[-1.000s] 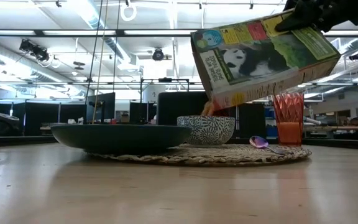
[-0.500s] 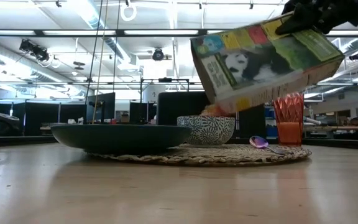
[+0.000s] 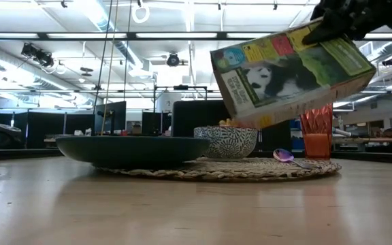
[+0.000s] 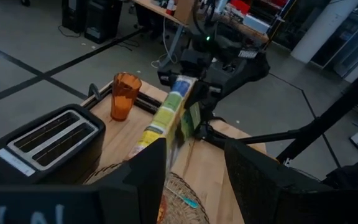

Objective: Arrange a breakfast setting
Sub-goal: Pour the cereal into the bowl

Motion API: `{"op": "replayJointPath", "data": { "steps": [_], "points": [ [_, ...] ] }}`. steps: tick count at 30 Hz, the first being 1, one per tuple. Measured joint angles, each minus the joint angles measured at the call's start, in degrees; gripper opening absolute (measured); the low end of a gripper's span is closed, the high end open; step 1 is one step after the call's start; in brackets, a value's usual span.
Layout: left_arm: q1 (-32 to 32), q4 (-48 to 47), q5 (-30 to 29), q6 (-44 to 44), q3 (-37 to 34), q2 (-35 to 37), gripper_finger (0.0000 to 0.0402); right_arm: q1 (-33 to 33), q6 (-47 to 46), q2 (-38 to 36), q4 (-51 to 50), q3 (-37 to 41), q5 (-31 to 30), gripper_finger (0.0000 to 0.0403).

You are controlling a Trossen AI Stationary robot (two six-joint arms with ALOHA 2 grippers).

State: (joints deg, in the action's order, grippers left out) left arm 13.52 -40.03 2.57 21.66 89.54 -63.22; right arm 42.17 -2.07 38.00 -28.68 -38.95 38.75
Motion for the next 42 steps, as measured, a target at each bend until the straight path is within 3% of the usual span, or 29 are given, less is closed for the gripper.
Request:
{"op": "replayJointPath", "data": {
  "steps": [18,36,42],
  "points": [
    [0.02,2.16,0.02,0.16,0.0,0.0,0.0172,-2.31,-7.15,-1.03,11.0,5.52,0.01,0.0174],
    [0.02,2.51,0.07,0.21,0.0,0.0,0.0172,1.46,-8.83,-9.48,2.92,4.45,1.27,0.0174],
    [0.02,8.97,0.09,0.08,0.0,0.0,0.0172,2.17,-11.96,-13.39,3.46,4.45,1.24,0.0174]
  ]
}}
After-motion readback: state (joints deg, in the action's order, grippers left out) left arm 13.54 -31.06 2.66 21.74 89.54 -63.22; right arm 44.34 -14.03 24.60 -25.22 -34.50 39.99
